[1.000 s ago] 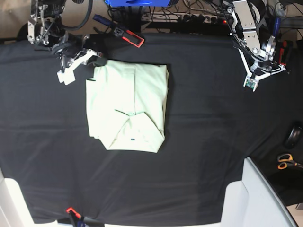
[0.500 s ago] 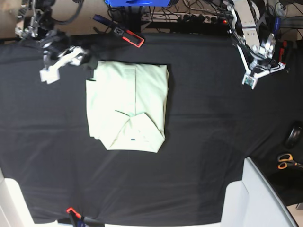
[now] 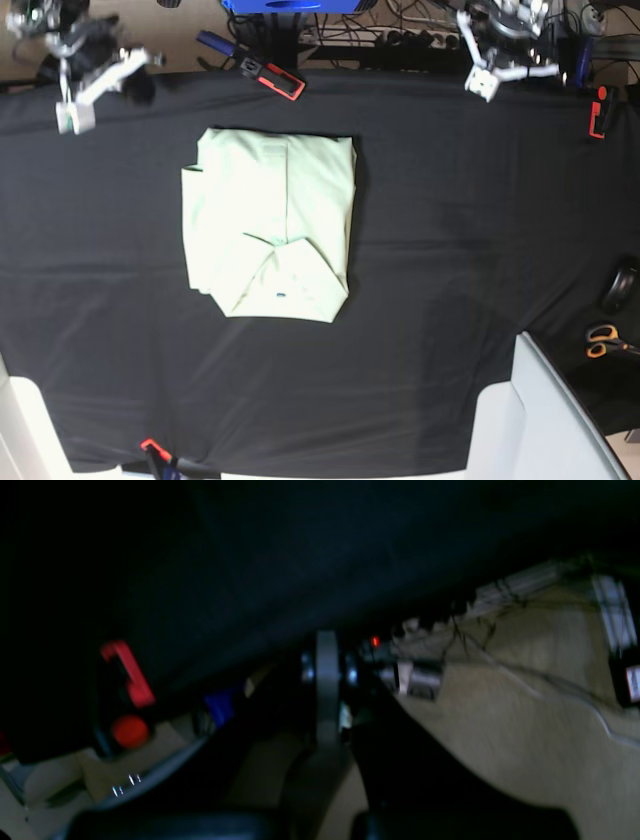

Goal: Fold the T-shirt properly

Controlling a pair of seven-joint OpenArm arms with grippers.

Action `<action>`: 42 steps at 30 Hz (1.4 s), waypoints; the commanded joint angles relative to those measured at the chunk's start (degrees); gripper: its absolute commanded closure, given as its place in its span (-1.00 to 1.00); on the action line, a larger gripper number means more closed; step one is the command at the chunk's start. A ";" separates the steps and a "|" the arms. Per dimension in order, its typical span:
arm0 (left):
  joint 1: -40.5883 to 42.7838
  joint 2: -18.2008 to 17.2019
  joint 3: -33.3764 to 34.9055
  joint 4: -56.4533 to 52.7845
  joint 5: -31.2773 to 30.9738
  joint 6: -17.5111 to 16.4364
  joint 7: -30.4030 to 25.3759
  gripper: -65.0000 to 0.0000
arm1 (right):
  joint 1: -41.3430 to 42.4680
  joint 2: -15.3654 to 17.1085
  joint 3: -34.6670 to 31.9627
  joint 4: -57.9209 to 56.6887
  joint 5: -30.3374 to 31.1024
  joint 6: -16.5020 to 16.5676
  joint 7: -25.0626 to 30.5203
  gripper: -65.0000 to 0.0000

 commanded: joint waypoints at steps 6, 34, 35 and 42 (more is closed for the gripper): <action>5.84 -0.42 0.40 -1.10 0.08 0.79 -0.17 1.00 | -2.29 -0.34 2.39 0.31 0.32 0.52 -9.26 1.00; -33.10 -11.76 1.02 -89.10 0.69 0.79 -14.59 1.00 | 29.09 0.10 3.01 -94.28 -55.51 -14.77 45.43 1.00; -33.10 -11.67 1.02 -88.75 0.69 0.79 -14.68 1.00 | 29.09 0.36 2.92 -93.84 -55.77 -15.92 45.43 1.00; -33.80 -10.79 0.93 -87.08 0.69 0.88 -14.76 1.00 | 29.09 2.74 2.83 -93.14 -55.77 -16.09 45.43 1.00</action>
